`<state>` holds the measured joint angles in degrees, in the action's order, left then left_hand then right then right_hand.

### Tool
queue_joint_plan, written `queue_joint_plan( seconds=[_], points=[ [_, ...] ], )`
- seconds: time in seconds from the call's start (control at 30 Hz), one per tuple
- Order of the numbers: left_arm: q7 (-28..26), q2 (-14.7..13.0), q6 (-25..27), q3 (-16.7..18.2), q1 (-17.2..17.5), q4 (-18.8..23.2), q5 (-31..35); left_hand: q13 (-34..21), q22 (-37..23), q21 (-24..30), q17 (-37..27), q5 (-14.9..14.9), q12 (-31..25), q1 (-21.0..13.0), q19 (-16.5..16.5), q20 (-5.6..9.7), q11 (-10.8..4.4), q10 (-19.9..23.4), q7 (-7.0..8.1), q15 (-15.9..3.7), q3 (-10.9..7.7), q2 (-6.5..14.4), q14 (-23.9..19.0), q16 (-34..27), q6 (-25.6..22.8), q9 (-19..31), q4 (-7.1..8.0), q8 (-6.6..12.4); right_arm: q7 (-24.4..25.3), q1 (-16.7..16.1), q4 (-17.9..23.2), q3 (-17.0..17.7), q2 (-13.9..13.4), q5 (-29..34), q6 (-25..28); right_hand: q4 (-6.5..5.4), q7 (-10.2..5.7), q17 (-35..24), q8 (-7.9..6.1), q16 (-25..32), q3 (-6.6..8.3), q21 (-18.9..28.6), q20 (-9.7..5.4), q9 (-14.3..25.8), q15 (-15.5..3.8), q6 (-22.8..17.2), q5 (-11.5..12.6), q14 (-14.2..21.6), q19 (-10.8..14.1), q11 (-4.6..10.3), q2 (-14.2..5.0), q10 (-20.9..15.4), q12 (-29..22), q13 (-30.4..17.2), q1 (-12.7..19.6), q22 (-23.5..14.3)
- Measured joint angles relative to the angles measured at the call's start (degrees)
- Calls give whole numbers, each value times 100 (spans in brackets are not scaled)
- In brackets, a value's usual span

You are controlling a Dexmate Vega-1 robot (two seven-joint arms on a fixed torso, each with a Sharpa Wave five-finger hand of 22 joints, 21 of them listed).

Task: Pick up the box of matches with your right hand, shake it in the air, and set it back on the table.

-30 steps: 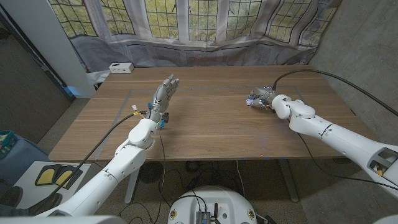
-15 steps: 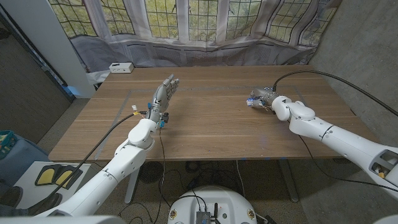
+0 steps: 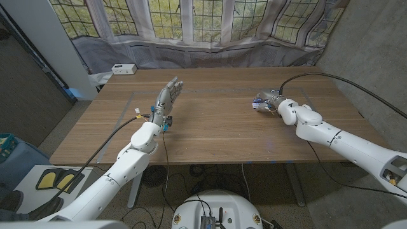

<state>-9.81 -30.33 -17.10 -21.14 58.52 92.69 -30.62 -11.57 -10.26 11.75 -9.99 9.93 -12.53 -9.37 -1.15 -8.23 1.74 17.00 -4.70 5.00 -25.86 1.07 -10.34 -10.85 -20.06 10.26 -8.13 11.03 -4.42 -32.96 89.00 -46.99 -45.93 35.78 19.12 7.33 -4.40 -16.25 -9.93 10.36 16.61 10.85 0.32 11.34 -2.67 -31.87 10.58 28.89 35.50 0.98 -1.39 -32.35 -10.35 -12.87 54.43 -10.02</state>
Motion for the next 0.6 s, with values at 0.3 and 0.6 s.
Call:
queue_joint_plan(
  seconds=[0.3, 0.6],
  points=[
    [20, -5, 0, 5, 10, 2, -14, 0, 0, 0, 0, 0, 0, 0, 21, -21, 0, 0, 32, 0, 0, 0, 0, 0, -32, 0, 0, 0, -54, -69, 152, 63, -31, 19, 111, -79, 183, 21, -25, 0, -80, -28, 42, 0, 113, 243, 0, -274, -215, -121, -19, 202, 0, 9, -307, 0],
    [61, -10, -20, 9, 11, -6, -44, 0, 0, 0, 0, 0, 0, 0, 21, -21, 0, 0, 32, 0, 0, 0, 0, 0, -32, 0, 0, 0, -2, -244, 492, 248, -106, -94, 229, -170, 342, 58, -25, 1, -102, -28, 41, -1, 181, 544, 0, -613, -491, -274, -62, 456, 0, 33, -605, 16]
  ],
)
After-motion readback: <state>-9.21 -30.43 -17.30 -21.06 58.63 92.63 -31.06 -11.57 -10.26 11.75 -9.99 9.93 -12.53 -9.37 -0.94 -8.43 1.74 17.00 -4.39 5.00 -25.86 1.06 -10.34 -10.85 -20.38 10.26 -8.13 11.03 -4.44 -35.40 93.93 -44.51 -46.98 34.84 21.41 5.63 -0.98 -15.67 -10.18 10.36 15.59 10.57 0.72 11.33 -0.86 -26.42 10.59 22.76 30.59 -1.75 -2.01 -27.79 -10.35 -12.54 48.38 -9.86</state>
